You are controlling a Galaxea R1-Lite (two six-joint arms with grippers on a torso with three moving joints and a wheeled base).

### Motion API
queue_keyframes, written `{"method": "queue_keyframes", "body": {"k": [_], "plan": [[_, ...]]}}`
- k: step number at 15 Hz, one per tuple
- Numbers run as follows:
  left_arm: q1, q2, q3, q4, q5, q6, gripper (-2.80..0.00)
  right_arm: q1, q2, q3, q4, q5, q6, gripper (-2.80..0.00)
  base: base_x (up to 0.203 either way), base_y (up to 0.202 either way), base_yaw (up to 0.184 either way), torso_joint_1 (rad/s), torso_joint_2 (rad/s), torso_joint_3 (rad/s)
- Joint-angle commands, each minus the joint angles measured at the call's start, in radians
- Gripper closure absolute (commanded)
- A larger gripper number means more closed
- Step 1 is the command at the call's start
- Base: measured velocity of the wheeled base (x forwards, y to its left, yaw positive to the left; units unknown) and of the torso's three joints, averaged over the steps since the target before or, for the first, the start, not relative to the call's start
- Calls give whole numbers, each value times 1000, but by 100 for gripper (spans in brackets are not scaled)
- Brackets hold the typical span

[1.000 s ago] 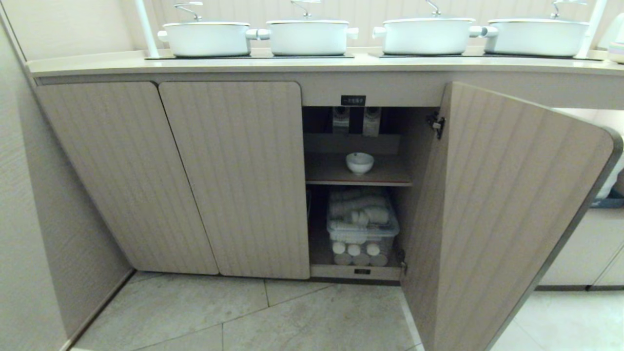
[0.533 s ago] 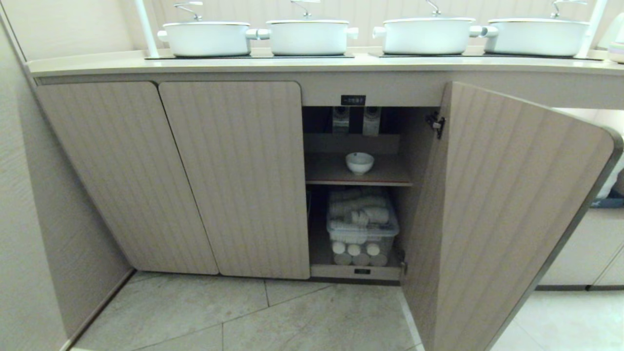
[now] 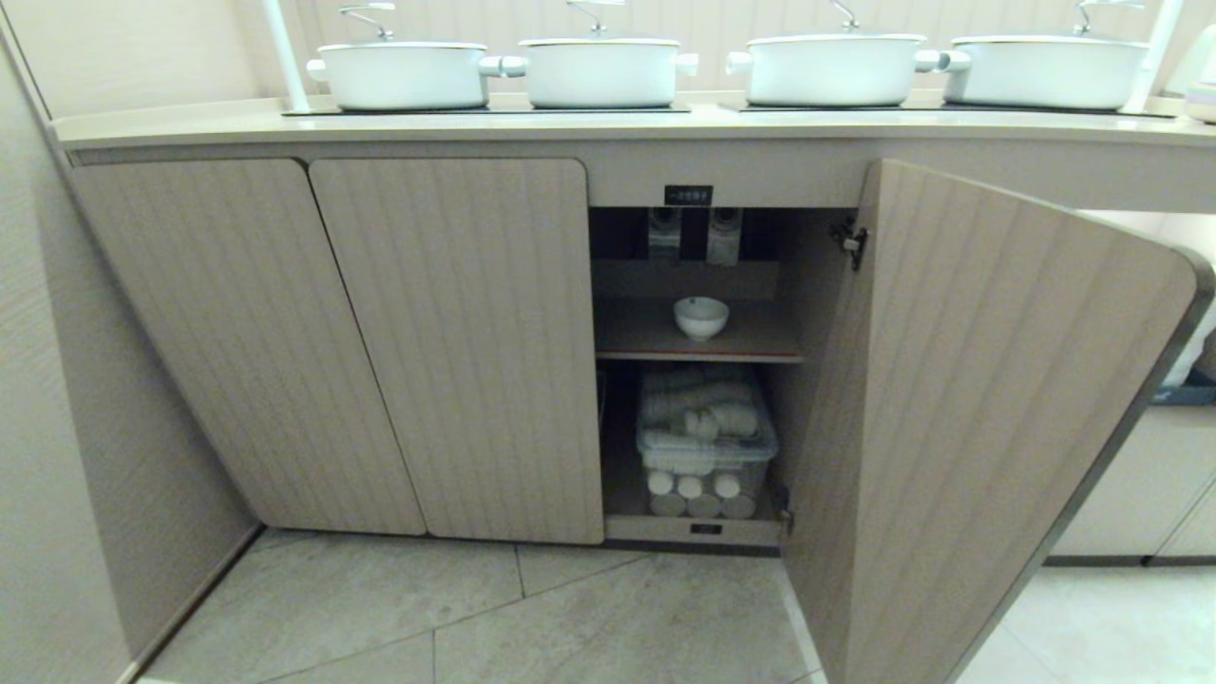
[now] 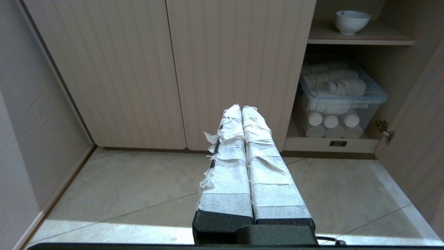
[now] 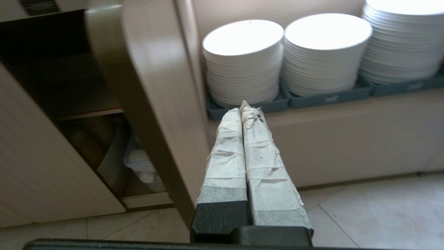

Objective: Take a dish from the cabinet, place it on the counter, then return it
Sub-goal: Close the cabinet door

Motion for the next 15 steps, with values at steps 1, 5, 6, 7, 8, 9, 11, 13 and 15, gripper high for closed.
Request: {"method": "queue_keyframes", "body": {"k": [1, 5, 6, 7, 8, 9, 11, 13, 15], "plan": [[0, 0, 1, 0, 0, 0, 0, 2, 8, 21, -29, 15, 1, 0, 0, 0, 0, 0, 0, 0], [0, 0, 0, 0, 0, 0, 0, 7, 56, 37, -105, 62, 22, 0, 0, 0, 0, 0, 0, 0], [1, 0, -1, 0, 0, -1, 0, 8, 67, 36, -119, 63, 24, 0, 0, 0, 0, 0, 0, 0], [0, 0, 1, 0, 0, 0, 0, 9, 77, 36, -125, 64, 24, 0, 0, 0, 0, 0, 0, 0], [0, 0, 0, 0, 0, 0, 0, 8, 82, 35, -127, 64, 24, 0, 0, 0, 0, 0, 0, 0], [0, 0, 0, 0, 0, 0, 0, 7, 84, 35, -127, 64, 24, 0, 0, 0, 0, 0, 0, 0], [0, 0, -1, 0, 0, -2, 0, 1, 87, 32, -126, 64, 42, 0, 0, 0, 0, 0, 0, 0], [0, 0, 1, 0, 0, -2, 0, -4, 99, 25, -126, 64, 45, 0, 0, 0, 0, 0, 0, 0], [0, 0, -1, 0, 0, 0, 0, -10, 114, 15, -126, 64, 52, 0, 0, 0, 0, 0, 0, 0]]}}
